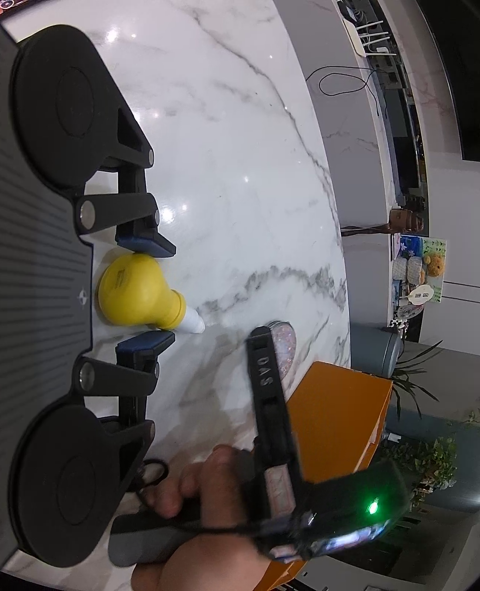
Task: Organize rigid objects
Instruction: 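Grasp the yellow bulb bottle with the left tool while the right tool grasps the glittery compact, then carry the yellow bottle and glittery compact with both tools over the orange box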
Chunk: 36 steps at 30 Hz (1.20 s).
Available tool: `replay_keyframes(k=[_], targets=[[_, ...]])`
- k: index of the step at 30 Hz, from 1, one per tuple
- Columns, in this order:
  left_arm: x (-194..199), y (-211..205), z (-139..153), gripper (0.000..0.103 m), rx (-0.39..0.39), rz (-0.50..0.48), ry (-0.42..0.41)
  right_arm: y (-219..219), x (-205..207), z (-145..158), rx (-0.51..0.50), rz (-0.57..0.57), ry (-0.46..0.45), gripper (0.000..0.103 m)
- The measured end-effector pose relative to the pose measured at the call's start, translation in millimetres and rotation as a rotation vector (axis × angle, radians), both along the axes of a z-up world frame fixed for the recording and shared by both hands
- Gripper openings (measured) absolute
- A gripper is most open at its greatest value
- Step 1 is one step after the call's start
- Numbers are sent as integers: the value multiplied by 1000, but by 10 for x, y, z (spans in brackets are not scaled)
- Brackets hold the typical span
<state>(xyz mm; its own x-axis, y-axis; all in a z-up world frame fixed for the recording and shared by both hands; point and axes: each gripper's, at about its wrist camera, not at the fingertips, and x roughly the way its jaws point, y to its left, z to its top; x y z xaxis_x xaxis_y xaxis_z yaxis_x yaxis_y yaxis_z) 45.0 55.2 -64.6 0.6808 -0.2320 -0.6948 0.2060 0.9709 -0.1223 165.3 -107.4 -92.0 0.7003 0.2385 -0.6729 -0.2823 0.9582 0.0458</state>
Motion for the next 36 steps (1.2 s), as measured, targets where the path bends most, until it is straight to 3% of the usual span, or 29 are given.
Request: replay_keyframes(k=[13,23,36], targets=[[8,-33,25,49,-16,43,1,-22,-172,49,-14,105,11,69],[0,52,61,49,-90,81,-6,-53,-211,146,-5,126,-10,68],[-39,-41,196,49,-65,85,-11,-128,-281,414,21,134,-61,68]])
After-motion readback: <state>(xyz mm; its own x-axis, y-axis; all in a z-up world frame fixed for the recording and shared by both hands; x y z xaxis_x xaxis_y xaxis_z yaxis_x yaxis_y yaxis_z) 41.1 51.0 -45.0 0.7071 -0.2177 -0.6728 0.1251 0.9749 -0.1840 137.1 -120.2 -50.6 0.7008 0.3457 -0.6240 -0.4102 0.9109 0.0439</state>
